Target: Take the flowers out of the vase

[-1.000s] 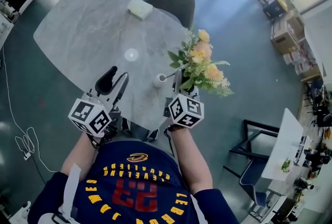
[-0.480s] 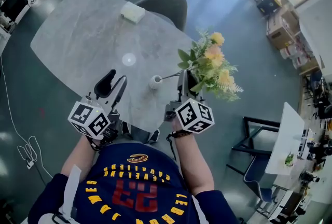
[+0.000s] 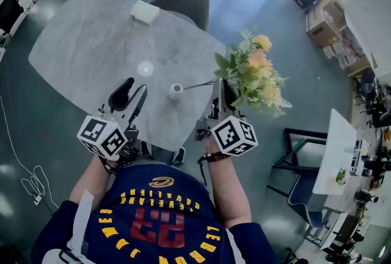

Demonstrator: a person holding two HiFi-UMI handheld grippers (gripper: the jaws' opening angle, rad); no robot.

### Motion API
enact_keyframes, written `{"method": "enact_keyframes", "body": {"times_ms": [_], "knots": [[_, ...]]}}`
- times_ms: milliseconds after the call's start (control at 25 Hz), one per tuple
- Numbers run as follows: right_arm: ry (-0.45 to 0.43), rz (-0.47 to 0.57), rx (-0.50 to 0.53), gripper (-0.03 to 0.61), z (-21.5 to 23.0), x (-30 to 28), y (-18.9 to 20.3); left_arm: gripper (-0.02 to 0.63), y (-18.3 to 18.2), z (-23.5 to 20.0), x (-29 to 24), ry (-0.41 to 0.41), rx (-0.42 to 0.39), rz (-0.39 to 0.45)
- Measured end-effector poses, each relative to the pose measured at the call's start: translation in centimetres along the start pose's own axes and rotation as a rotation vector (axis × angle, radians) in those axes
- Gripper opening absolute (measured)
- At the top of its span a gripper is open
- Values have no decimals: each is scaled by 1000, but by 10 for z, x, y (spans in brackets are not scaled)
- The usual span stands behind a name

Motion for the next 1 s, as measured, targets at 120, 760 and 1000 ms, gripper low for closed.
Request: {"method": "enact_keyframes", "body": {"times_ms": [120,760,1000], "knots": [[6,35,-6,49,11,7,-15,184,-6,6,-7,6,-13,13],[-65,119,-59,49,22,22,-44,184,-20,0,-11,-6,-2,43],[-56,133,-54,49,27,22,-44,184,-18,-8,-16,-8,-3,48]]}}
Point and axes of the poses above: the fingertips, and each gripper's own axes: x backward along the fingers, z to its right, y out of its underside, the point moved 3 cm from there along x, backward along the fingers, and after that the axes turned 6 degrees about x, right-handed, at the moved point
